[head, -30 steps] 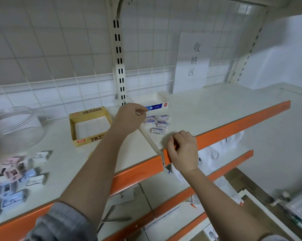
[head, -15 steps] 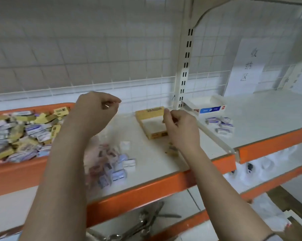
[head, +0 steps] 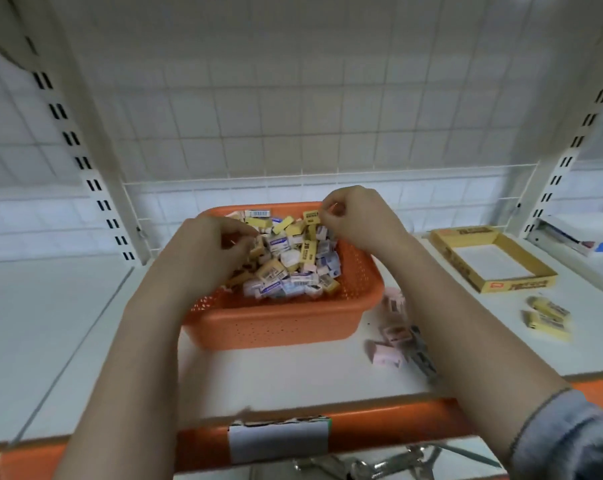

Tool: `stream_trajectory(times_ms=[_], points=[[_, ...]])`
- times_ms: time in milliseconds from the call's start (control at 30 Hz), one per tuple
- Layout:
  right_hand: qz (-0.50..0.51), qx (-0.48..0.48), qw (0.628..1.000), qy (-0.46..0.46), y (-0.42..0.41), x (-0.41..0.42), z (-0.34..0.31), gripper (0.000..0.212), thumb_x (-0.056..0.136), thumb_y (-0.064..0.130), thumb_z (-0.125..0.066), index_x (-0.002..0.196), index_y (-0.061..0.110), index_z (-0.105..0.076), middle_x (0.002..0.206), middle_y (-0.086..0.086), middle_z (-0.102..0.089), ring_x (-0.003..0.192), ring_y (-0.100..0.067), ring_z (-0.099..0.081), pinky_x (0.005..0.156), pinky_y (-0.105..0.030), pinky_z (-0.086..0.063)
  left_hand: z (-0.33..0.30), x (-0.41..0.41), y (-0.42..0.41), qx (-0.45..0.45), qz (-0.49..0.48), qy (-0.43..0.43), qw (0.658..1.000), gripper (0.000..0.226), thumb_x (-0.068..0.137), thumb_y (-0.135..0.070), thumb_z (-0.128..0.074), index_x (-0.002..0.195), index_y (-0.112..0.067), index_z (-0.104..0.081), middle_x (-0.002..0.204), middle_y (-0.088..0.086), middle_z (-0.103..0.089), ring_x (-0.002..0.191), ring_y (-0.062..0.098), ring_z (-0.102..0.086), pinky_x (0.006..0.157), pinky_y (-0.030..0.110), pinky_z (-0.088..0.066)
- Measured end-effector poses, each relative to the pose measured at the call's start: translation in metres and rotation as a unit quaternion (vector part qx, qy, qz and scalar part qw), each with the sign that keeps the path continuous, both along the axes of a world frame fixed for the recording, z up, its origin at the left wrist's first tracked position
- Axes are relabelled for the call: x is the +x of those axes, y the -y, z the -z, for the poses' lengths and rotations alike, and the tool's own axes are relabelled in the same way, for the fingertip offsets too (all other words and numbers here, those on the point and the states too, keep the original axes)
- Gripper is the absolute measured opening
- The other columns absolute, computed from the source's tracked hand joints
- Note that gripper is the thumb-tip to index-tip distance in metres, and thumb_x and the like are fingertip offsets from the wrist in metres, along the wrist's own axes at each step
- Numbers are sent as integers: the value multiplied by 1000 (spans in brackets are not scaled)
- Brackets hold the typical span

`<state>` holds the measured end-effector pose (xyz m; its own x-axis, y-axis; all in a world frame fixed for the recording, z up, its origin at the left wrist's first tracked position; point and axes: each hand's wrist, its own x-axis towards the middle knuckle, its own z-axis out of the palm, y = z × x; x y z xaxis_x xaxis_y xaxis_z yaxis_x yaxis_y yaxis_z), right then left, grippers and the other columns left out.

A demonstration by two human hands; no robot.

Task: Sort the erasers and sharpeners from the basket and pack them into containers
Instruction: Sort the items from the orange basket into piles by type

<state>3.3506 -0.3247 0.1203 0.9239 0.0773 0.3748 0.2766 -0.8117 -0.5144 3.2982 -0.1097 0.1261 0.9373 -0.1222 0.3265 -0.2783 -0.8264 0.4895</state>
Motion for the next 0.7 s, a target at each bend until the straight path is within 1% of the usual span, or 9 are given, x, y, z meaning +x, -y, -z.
stream_trajectory(times_ms=[67,133,233,300,400,500,567,633,700], points=[[-10,-62,998,-21,-10,21,-1,21,87,21,-58,104,19,-70,104,1,-66,99,-17,-60,83,-31,-50,1,1,-6,-1,-10,0,1000,21,91,-21,-56,106,-25,-70,92,-9,-64,81,4,-53,58,5,-31],[-3,-132,990,-41,-14,39,1,27,87,22,-58,113,21,-67,117,1,-63,107,-18,-58,83,-32,-49,3,2,-9,-4,-19,-2,1000,21,92,-21,-55,107,-25,-70,97,-7,-65,81,5,-54,58,10,-33],[28,-235,970,-48,-14,61,5,27,86,16,-58,112,22,-65,115,0,-62,104,-21,-57,73,-32,-46,4,4,-12,-3,-22,-12,1000,21,92,-24,-56,107,-29,-69,104,-3,-67,81,11,-61,63,16,-42],[43,-267,961,-49,-12,69,9,26,85,14,-58,109,21,-65,110,-1,-62,99,-21,-58,71,-32,-47,5,7,-14,5,-24,-19,1000,21,92,-24,-55,107,-29,-69,106,-2,-67,84,11,-61,67,23,-43],[44,-273,960,-46,-11,75,14,25,86,15,-57,109,19,-64,108,-3,-62,99,-23,-58,71,-34,-47,5,12,-19,18,-25,-25,999,23,92,-23,-54,110,-26,-68,109,-2,-67,89,8,-55,75,23,-40],[52,-282,958,-21,-11,78,20,19,88,16,-57,104,14,-65,103,-6,-62,95,-24,-58,70,-32,-44,4,23,-23,28,-25,-27,999,24,92,-23,-55,113,-25,-67,110,0,-67,89,8,-55,74,22,-39],[55,-278,959,-9,-9,76,21,15,89,20,-58,99,13,-66,100,-6,-61,92,-25,-58,70,-32,-42,3,36,-22,35,-24,-23,999,25,93,-23,-54,115,-24,-66,112,0,-66,87,7,-53,74,21,-39],[55,-250,967,6,-8,68,16,19,88,26,-61,101,14,-68,102,-6,-62,94,-26,-58,72,-33,-43,0,53,-20,34,-21,-11,999,26,92,-21,-54,116,-23,-65,116,-1,-64,89,9,-55,77,23,-43],[59,-182,981,17,-5,54,10,20,87,28,-63,102,16,-67,104,-4,-63,97,-26,-58,77,-35,-48,-1,73,-15,63,-18,-2,998,31,91,-21,-55,121,-23,-62,125,-1,-60,104,14,-55,86,29,-44]])
